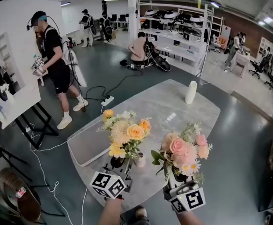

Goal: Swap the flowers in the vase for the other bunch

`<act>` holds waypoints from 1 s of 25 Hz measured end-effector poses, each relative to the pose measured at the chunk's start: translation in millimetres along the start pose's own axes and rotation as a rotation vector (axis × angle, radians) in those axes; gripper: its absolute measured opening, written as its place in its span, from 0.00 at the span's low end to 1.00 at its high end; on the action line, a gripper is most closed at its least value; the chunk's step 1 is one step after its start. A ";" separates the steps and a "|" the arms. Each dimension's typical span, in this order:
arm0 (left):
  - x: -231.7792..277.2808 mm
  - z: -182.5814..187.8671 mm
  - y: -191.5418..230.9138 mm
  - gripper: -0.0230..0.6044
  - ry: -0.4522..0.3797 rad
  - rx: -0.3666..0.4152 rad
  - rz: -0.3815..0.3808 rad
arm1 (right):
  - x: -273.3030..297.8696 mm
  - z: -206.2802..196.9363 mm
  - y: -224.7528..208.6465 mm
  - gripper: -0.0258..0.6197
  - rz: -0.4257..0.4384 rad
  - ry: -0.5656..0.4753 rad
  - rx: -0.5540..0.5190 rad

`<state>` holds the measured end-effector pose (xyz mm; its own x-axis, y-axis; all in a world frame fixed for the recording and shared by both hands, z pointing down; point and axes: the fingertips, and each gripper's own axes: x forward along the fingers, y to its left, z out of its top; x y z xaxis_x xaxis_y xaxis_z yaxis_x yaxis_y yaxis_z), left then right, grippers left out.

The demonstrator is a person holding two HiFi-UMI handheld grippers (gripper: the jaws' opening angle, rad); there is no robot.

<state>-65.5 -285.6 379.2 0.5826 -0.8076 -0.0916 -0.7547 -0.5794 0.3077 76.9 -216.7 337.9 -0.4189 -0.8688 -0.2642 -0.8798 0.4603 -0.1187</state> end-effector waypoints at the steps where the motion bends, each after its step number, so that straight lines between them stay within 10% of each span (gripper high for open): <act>1: -3.1 0.2 0.4 0.17 -0.003 -0.001 0.006 | 0.6 0.0 0.9 0.19 0.002 0.000 0.000; 25: -45.5 10.1 27.5 0.17 -0.048 -0.023 0.096 | 46.8 -6.5 33.3 0.19 0.078 -0.012 0.018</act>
<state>-115.9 -265.9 382.3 0.4927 -0.8637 -0.1059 -0.7986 -0.4971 0.3393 26.5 -243.3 327.9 -0.4828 -0.8281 -0.2847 -0.8407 0.5294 -0.1142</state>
